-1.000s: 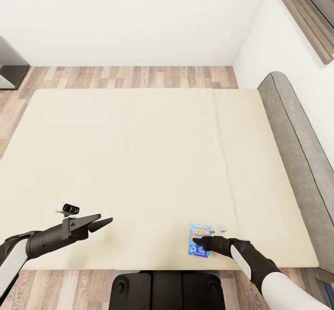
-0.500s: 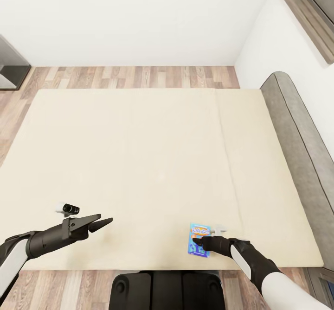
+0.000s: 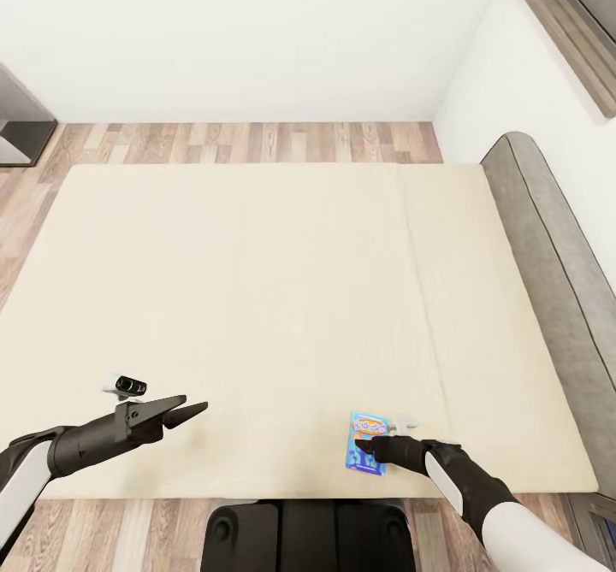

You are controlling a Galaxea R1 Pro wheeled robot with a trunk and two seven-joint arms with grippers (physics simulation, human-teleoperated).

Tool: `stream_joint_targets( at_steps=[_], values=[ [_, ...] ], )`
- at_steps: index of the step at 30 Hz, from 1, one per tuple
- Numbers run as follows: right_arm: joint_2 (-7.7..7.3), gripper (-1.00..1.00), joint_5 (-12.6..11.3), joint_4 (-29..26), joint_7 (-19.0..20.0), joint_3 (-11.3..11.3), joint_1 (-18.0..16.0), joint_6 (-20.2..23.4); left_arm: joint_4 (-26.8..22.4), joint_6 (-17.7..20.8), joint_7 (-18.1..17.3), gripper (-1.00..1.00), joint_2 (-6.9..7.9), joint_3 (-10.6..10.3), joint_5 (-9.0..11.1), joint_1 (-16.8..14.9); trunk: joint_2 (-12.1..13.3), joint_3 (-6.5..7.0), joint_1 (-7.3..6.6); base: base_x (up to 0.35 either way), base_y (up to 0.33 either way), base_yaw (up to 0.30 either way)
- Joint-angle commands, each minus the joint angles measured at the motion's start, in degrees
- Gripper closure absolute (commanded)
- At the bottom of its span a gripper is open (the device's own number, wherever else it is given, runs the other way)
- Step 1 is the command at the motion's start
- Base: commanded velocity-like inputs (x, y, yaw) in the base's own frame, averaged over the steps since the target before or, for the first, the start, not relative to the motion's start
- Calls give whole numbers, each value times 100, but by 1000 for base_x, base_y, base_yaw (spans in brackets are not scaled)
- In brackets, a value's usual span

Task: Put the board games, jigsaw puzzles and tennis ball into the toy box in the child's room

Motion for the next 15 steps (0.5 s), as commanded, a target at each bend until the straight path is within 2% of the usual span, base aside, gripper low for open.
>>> stream_joint_targets(
  at_steps=[1, 15],
  values=[
    [-7, -100, -45, -9, -5, 28, -1, 30, -1, 26, -11, -100, 1, 1, 4, -2, -9, -6, 3, 0, 8, 0],
    [-4, -100, -43, -9, -5, 28, 1, 30, -1, 14, -11, -100, 1, 1, 4, -2, -9, -6, 3, 0, 84, 0]
  ],
)
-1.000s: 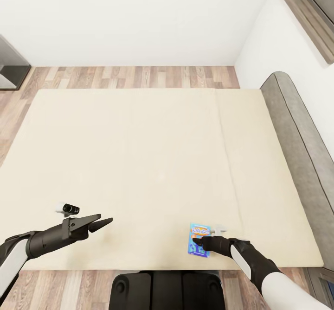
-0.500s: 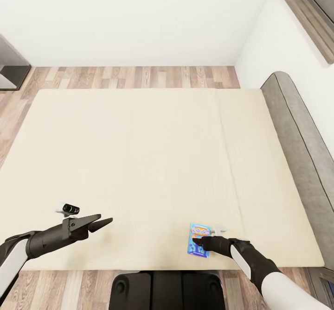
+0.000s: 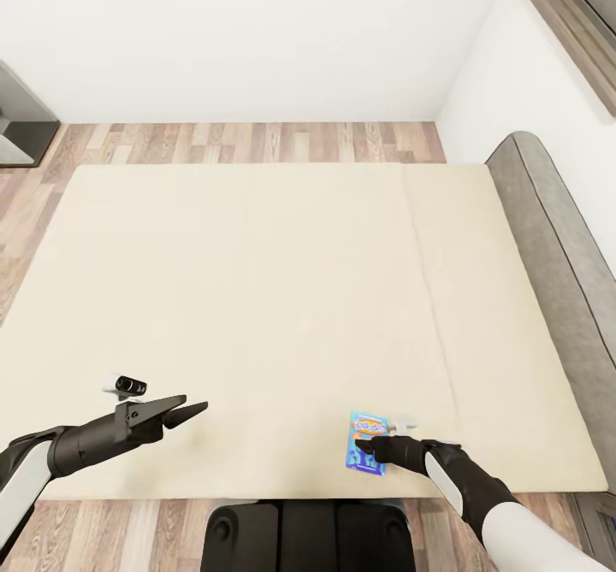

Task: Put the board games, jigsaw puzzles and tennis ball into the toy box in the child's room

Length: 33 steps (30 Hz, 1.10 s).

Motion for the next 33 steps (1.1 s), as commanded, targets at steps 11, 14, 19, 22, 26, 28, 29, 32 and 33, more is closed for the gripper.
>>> stream_joint_targets(
  at_steps=[11, 14, 19, 22, 26, 28, 29, 32, 33],
  values=[
    [-3, -100, -40, -10, -5, 28, -1, 26, 2, 24, -12, -100, 1, 0, 5, -3, -9, -6, 3, 0, 126, 0],
    [-4, -100, -40, -10, -5, 28, -1, 23, 1, 26, -12, -100, 1, 0, 8, -3, -9, -6, 3, 0, 118, 0],
    [-3, -100, -40, -10, -5, 28, -1, 22, 2, 22, -10, -100, 1, 0, 6, -3, -9, -6, 3, 0, 129, 0],
    [-3, -100, -40, -10, -5, 28, -1, 22, 2, 21, -11, -100, 1, 0, 7, -3, -9, -6, 3, 0, 102, 0],
    [-3, -100, -40, -10, -5, 29, -1, 22, -4, 24, -12, -100, 1, 0, 5, -3, -9, -6, 3, 0, 113, 0],
    [-3, -100, -40, -10, -5, 28, -1, 22, -1, 22, -12, -100, 1, 0, 7, -3, -9, -6, 3, 0, 126, 0],
    [-3, -100, -40, -10, -5, 28, -1, 22, -1, 22, -12, -100, 1, 0, 7, -3, -9, -6, 3, 0, 129, 0],
    [-3, -100, -40, -10, -5, 29, -1, 22, 1, 22, -12, -100, 1, 0, 7, -3, -9, -6, 3, 0, 130, 0],
    [-3, -100, -40, -10, -5, 29, -1, 22, 1, 22, -12, -100, 1, 0, 6, -3, -9, -6, 3, 0, 131, 0]
  ],
)
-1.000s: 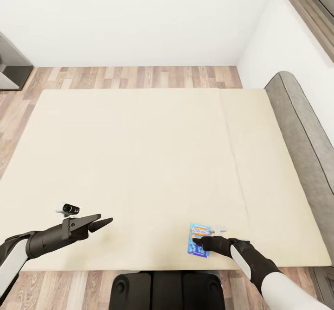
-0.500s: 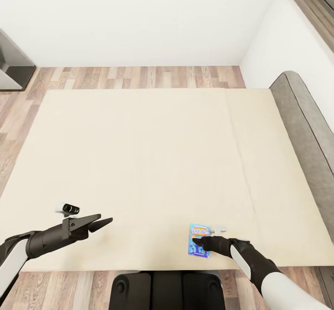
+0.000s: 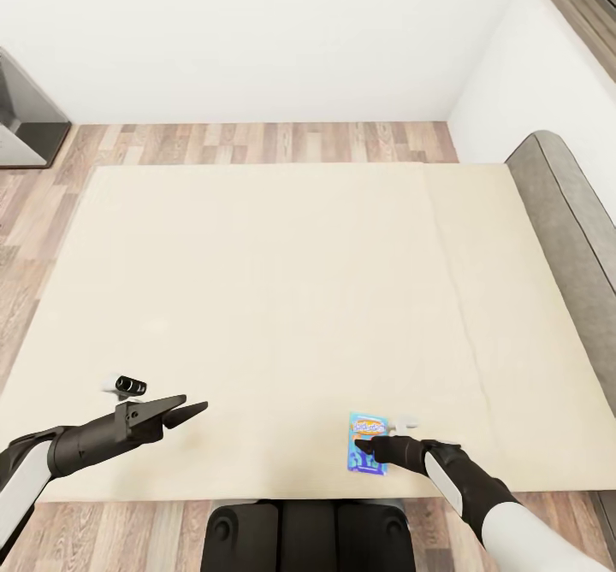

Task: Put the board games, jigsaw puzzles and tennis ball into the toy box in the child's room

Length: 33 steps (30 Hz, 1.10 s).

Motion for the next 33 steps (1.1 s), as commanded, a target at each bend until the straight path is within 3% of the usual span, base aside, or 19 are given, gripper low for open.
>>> stream_joint_targets(
  at_steps=[1, 18, 33],
  values=[
    [-6, -100, -46, -10, -5, 27, -1, 32, 1, 27, -12, -100, 1, 0, 5, -3, -9, -6, 3, 0, 131, 0],
    [-10, -100, -46, -10, -5, 29, -1, 32, 2, 25, -12, -100, 1, 0, 7, -3, -9, -6, 3, 0, 123, 0],
    [-7, -100, -46, -10, -5, 30, -1, 31, -4, 25, -12, -100, 1, 0, 7, -3, -9, -6, 3, 0, 13, 0]
  ],
)
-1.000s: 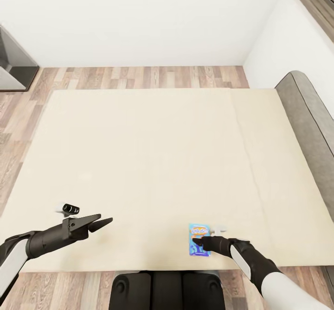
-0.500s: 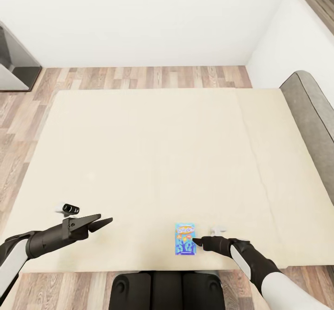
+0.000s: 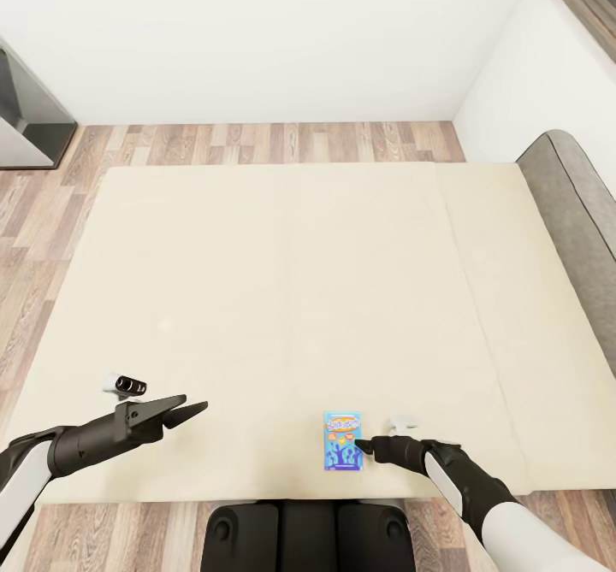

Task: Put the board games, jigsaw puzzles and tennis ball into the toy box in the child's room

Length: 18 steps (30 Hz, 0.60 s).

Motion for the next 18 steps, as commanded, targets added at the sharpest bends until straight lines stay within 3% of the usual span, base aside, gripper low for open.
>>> stream_joint_targets(
  at_steps=[1, 18],
  values=[
    [-7, -100, -44, -8, -5, 29, -2, 30, 0, 26, -10, -100, 1, 1, 5, -2, -9, -6, 3, 0, 15, 0],
    [-7, -100, -44, -8, -5, 27, -2, 22, 1, 26, -10, -100, 1, 1, 3, -2, -9, -6, 3, 0, 132, 0]
  ],
)
